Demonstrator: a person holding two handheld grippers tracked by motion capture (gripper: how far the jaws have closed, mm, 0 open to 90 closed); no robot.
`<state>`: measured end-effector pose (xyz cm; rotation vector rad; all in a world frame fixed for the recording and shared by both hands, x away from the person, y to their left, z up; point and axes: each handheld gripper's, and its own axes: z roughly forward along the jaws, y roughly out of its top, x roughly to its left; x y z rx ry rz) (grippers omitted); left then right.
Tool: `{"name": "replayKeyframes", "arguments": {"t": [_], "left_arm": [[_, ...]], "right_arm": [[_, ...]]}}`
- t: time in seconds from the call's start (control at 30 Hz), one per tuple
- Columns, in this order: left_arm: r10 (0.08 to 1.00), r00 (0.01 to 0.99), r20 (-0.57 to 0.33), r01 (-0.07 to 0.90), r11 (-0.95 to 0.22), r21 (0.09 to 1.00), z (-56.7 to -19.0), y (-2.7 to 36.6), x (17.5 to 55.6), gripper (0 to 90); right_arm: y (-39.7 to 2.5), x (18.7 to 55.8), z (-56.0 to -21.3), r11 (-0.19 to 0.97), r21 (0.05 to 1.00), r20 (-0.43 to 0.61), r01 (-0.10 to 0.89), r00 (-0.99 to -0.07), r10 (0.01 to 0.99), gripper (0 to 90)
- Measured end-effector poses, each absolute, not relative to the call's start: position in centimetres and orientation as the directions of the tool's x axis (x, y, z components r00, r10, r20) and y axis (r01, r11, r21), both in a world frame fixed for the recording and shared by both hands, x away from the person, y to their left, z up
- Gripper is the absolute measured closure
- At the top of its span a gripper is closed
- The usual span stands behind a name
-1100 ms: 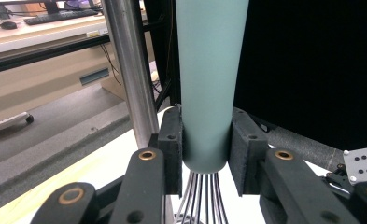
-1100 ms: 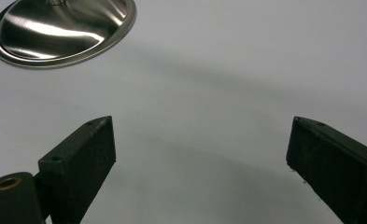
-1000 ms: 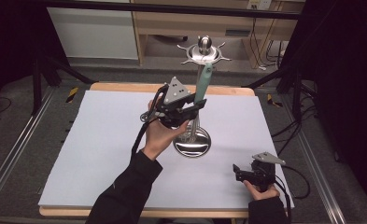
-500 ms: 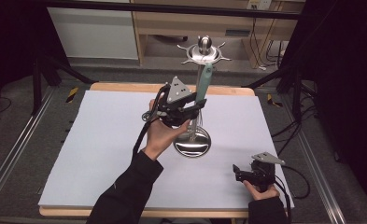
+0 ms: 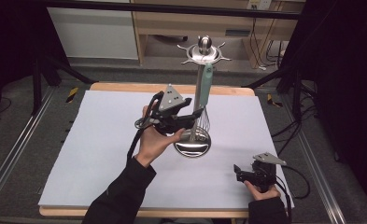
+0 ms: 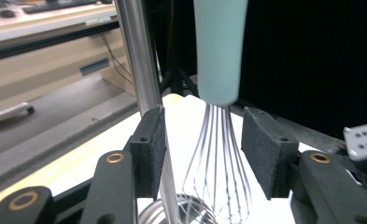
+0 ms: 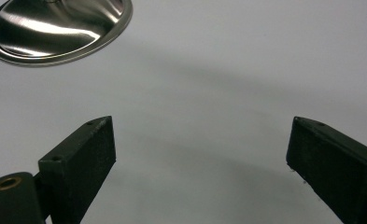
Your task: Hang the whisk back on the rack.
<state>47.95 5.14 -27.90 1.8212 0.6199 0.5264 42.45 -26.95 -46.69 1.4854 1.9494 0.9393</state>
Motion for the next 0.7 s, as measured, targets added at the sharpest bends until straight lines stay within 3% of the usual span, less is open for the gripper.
{"name": "replayKeyframes", "arguments": {"t": [0.7], "left_arm": [[0.627, 0.778, 0.028, 0.202, -0.293, 0.935, -32.9, 9.0, 45.8, 41.6]], "right_arm": [[-27.0, 42.4, -46.7, 0.164, 0.777, 0.007, 0.608, -0.268, 0.963, 8.2]]}}
